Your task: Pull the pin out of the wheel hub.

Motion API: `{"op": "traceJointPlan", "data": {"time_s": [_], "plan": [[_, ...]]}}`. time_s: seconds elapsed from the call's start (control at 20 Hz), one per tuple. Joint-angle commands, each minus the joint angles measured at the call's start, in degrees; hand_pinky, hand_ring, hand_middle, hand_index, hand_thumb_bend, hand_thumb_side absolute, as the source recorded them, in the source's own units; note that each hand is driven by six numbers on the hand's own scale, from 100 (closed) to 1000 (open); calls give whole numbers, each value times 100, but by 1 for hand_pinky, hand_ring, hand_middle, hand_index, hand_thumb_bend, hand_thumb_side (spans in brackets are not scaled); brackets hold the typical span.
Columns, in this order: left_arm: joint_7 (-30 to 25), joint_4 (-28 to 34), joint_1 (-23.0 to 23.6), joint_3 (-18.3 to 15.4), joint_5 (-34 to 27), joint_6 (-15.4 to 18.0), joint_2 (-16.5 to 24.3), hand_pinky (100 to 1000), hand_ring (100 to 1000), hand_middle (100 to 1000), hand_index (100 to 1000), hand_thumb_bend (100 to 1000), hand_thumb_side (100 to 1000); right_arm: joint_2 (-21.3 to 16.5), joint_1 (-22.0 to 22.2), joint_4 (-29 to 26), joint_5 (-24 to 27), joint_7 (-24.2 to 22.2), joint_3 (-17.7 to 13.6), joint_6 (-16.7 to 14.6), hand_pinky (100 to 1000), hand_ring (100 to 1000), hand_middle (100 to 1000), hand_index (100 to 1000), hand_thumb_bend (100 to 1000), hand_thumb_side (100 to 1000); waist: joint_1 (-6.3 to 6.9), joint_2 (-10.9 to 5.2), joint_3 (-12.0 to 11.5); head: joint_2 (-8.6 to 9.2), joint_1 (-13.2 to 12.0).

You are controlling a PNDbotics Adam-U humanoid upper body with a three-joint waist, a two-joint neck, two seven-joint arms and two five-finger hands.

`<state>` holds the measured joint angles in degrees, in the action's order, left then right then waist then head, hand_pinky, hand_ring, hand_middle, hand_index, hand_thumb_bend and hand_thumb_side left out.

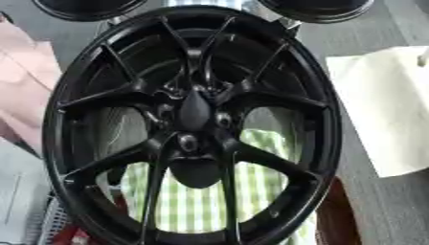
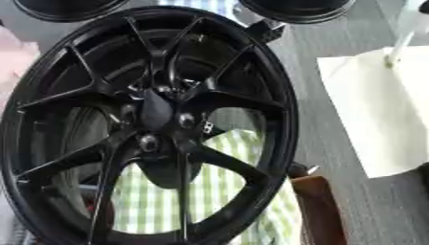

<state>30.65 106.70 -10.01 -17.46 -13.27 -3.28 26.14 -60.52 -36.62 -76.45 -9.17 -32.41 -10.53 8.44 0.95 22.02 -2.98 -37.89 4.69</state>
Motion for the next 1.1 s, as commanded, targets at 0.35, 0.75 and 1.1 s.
{"op": "traceJointPlan", "data": {"time_s": [0.35, 0.75, 1.1], "plan": [[-11, 67, -16, -27, -13, -19, 114, 729, 730, 684, 684, 432, 657, 256, 1111, -803, -809, 841, -1428, 755, 855, 852, 765, 827, 112, 864, -48, -169, -72, 62, 10], [-122, 71, -130, 76, -40, -30, 97, 729, 730, 684, 684, 433, 656, 769, 1340, -1954, -207, 1579, -2055, 665, 829, 748, 588, 708, 238, 388, -93, -180, -285, 88, 214], [-182, 84, -185, 121, -49, -35, 75, 729, 730, 684, 684, 434, 656, 1106, 1123, -2308, 505, 2292, -1393, 510, 830, 745, 582, 703, 224, 391, -107, -186, -353, 93, 293]]}}
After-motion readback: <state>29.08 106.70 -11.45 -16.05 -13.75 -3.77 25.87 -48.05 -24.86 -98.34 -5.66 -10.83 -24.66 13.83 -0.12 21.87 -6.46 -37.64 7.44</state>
